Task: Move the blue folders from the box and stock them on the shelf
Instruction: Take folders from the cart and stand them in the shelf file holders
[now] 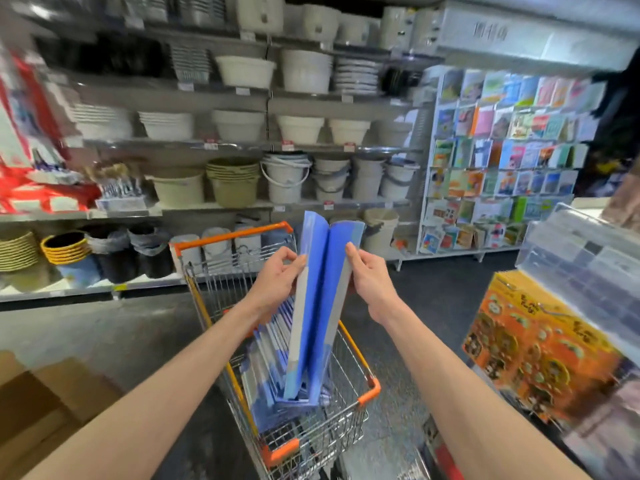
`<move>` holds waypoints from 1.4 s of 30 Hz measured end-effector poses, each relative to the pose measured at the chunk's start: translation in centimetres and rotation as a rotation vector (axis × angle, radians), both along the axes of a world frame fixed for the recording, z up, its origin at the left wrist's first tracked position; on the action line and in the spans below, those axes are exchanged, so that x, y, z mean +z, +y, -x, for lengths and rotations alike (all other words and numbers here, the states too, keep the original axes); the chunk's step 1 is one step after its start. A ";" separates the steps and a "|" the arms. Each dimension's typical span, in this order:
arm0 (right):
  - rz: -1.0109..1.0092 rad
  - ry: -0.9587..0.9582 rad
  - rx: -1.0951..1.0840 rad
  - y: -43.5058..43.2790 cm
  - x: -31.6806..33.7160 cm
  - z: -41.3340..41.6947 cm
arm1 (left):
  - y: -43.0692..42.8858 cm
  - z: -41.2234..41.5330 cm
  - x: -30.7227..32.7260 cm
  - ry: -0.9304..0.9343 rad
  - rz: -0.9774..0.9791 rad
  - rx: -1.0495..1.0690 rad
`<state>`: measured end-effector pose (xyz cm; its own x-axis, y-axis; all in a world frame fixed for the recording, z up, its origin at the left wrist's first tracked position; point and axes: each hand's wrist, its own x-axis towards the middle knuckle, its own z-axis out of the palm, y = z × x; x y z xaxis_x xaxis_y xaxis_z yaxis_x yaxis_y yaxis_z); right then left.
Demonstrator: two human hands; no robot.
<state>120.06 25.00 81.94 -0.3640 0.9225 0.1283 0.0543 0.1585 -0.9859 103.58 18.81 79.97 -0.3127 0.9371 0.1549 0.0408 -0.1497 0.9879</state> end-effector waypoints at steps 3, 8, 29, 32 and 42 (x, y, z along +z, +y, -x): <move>0.010 -0.008 0.113 -1.1 2.1 0.5 | -0.7 1.1 1.0 -0.074 -0.013 -0.082; 0.026 -0.025 0.166 -2.3 4.1 1.2 | -2.1 3.3 3.0 -0.100 -0.035 -0.178; -0.077 0.103 -0.085 -4.1 6.3 4.7 | -1.2 2.5 8.2 -0.121 -0.165 -0.218; -0.065 0.113 -0.092 -4.1 6.7 4.4 | -0.5 1.9 8.4 -0.117 -0.139 -0.243; 0.013 0.165 -0.004 -3.2 7.8 3.5 | 0.7 1.2 7.9 -0.178 -0.087 -0.245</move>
